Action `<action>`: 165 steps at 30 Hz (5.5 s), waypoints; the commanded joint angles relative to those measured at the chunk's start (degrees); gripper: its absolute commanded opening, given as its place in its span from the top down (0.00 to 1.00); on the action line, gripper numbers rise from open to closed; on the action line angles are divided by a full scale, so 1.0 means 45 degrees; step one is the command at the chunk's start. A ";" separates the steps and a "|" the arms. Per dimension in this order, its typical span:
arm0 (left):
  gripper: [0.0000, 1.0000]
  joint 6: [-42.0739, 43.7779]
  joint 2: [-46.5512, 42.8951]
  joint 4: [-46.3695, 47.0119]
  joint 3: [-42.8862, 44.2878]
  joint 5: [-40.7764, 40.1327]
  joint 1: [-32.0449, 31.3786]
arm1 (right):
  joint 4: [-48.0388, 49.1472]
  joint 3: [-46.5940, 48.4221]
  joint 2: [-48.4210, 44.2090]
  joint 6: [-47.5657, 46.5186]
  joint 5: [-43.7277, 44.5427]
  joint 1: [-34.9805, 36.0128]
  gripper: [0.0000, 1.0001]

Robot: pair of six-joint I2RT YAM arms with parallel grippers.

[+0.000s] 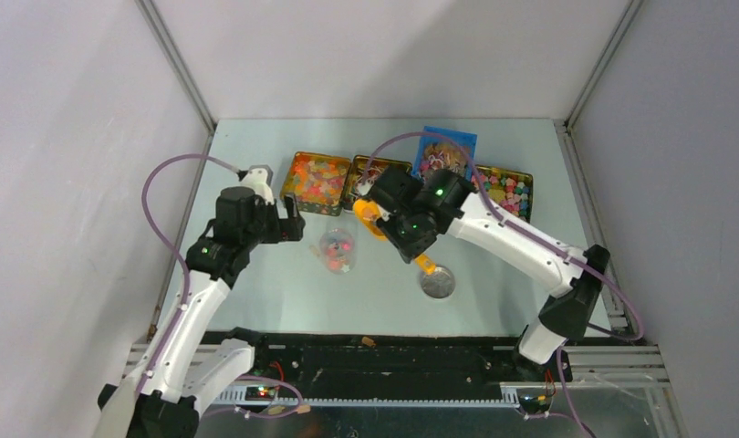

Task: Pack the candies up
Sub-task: Place the fake candies in the packing bottle.

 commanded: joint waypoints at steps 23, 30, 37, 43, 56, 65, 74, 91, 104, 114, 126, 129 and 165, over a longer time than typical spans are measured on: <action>0.02 -0.0086 -0.0340 0.0166 -0.1075 0.0125 0.1056 | -0.2255 0.3814 0.4168 -0.0134 -0.0883 0.1577 1.00; 0.02 -0.0062 -0.0351 0.0192 -0.1097 0.0124 0.1056 | -0.2969 0.4402 0.4779 -0.0185 -0.0972 0.1588 1.00; 0.02 -0.0061 -0.0300 0.0321 -0.1111 0.0715 0.1056 | -0.3047 0.4264 0.4757 -0.0056 -0.1176 0.1594 1.00; 0.09 -0.0241 0.0305 0.0677 -0.1074 0.3646 0.1056 | -0.2951 0.4336 0.4876 -0.0011 -0.1170 0.1584 1.00; 0.09 -0.0257 0.2384 0.0379 -0.0420 0.6015 0.0789 | -0.2839 0.4502 0.4953 -0.0052 -0.1170 0.1577 1.00; 0.09 -0.0704 0.3149 0.0917 -0.0559 0.5871 0.0763 | -0.2721 0.4594 0.4935 -0.0081 -0.1162 0.1573 1.00; 0.09 -0.0802 0.3630 0.1204 -0.0512 0.5739 0.0724 | -0.2523 0.4658 0.4960 -0.0113 -0.1489 0.1556 1.00; 0.10 -0.0592 0.4439 0.1225 -0.0406 0.4676 0.0607 | -0.2311 0.5047 0.5128 0.0091 -0.1398 0.1123 1.00; 0.10 -0.0360 0.4246 0.0863 0.0094 0.4100 0.0492 | -0.2310 0.5202 0.5367 0.0011 -0.1636 0.0960 1.00; 0.08 -0.0129 0.3405 0.0053 0.0878 0.2633 0.0485 | -0.2745 0.5054 0.5409 0.0003 -0.1539 0.1034 1.00; 0.09 -0.0860 0.4907 0.0928 0.0609 0.4271 -0.0308 | -0.2291 0.5112 0.5303 0.0131 -0.1599 0.1025 1.00; 0.10 -0.0844 0.5051 0.1002 0.0417 0.4268 -0.0357 | -0.2200 0.5109 0.5235 0.0148 -0.1547 0.0987 1.00; 0.10 -0.0327 0.4886 0.0312 0.0980 0.2427 -0.0624 | -0.2653 0.5477 0.5751 -0.0048 -0.2050 0.0725 1.00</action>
